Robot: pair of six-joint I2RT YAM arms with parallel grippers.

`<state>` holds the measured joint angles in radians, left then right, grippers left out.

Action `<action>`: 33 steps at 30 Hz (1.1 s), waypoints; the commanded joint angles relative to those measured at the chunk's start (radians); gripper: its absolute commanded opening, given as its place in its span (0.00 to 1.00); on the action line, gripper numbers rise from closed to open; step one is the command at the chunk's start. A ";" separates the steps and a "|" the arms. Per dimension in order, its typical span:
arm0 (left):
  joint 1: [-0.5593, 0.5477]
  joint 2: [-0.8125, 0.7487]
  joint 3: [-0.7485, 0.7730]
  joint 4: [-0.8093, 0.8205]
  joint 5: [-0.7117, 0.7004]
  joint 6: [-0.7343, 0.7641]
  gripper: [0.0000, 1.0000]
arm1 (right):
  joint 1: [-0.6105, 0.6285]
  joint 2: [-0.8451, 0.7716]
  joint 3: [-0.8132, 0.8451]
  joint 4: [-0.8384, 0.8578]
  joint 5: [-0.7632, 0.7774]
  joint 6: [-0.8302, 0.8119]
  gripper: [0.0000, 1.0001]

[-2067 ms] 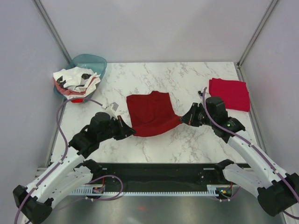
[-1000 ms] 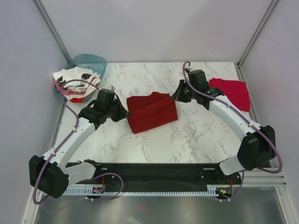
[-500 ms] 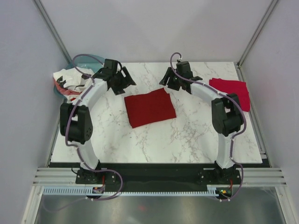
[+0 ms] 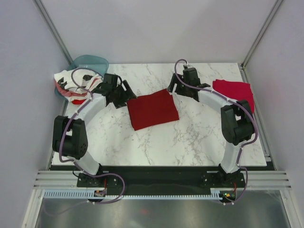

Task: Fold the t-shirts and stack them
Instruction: Fold the tshirt, then neatly place the folded tshirt to the corner

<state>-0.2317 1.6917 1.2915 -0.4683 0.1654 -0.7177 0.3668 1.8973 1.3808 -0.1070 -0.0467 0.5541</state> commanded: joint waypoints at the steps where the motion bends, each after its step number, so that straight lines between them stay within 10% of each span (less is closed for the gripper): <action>1: -0.015 -0.104 -0.180 0.161 0.028 -0.035 0.82 | 0.001 0.028 -0.037 -0.091 -0.002 -0.040 0.86; 10: -0.018 -0.135 -0.380 0.349 0.072 -0.048 0.79 | 0.006 0.028 -0.242 0.020 -0.107 0.007 0.67; 19: -0.024 -0.168 -0.454 0.448 0.105 -0.037 0.77 | -0.008 -0.104 -0.350 -0.049 0.125 0.056 0.09; 23: -0.024 -0.173 -0.452 0.453 0.115 -0.034 0.77 | -0.008 -0.174 -0.378 -0.049 0.186 0.063 0.79; 33: -0.032 -0.221 -0.471 0.465 0.158 -0.035 0.78 | -0.034 -0.196 -0.278 -0.045 0.516 -0.178 0.74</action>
<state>-0.2581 1.5124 0.8307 -0.0483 0.2802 -0.7502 0.3347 1.6814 1.0313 -0.1551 0.3016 0.5171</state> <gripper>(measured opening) 0.776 0.743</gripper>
